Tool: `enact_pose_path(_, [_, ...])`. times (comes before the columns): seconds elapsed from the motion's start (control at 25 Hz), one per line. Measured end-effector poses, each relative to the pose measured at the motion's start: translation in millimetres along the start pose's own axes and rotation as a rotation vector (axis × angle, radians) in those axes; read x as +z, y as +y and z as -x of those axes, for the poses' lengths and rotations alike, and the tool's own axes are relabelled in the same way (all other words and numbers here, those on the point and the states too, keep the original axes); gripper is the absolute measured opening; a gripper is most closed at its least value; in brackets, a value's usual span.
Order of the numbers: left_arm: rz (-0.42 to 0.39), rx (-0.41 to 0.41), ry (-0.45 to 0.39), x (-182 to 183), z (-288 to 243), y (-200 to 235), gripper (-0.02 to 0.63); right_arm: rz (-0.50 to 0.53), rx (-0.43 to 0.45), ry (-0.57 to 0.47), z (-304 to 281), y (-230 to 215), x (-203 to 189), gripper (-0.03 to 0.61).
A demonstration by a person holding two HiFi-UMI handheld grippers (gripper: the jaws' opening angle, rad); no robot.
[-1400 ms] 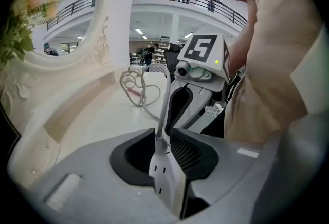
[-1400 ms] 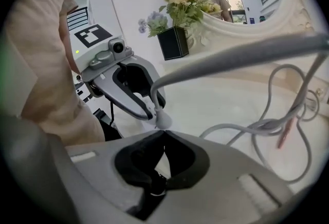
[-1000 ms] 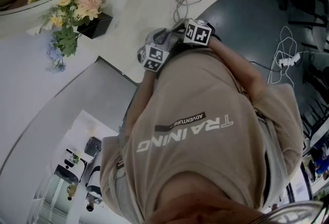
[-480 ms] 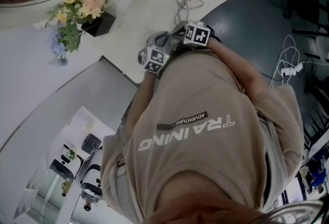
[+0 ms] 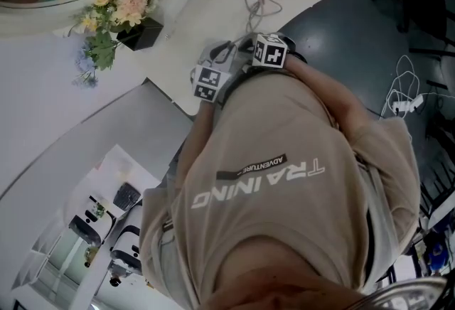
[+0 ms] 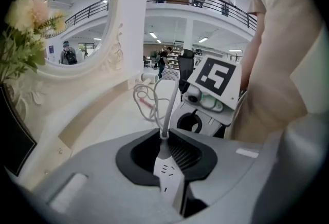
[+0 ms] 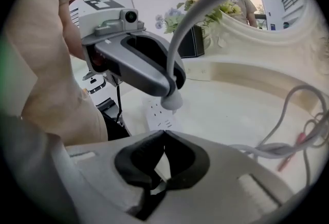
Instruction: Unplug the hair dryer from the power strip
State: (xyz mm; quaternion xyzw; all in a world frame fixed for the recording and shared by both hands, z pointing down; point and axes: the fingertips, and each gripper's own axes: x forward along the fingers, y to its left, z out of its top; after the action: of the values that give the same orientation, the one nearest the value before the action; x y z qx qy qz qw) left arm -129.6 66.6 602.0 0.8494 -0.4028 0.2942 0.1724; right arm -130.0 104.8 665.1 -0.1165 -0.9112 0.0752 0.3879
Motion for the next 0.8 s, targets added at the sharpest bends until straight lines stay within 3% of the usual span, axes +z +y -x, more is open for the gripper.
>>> enact_pose_path(0.2, [0.028, 0.006, -0.014, 24.1, 12.2, 6.3, 0.055, -0.019, 0.029, -0.015, 0.3, 0.9, -3.0, 0.005])
enact_pose_path(0.36, [0.034, 0.019, -0.011, 25.9, 18.9, 9.1, 0.057, -0.069, 0.061, -0.090, 18.8, 3.2, 3.2, 0.005])
enact_pose_path(0.8, [0.098, 0.067, -0.059, 24.3, 26.6, 11.0, 0.057, -0.131, -0.044, -0.380, 138.7, -4.3, 50.0, 0.005])
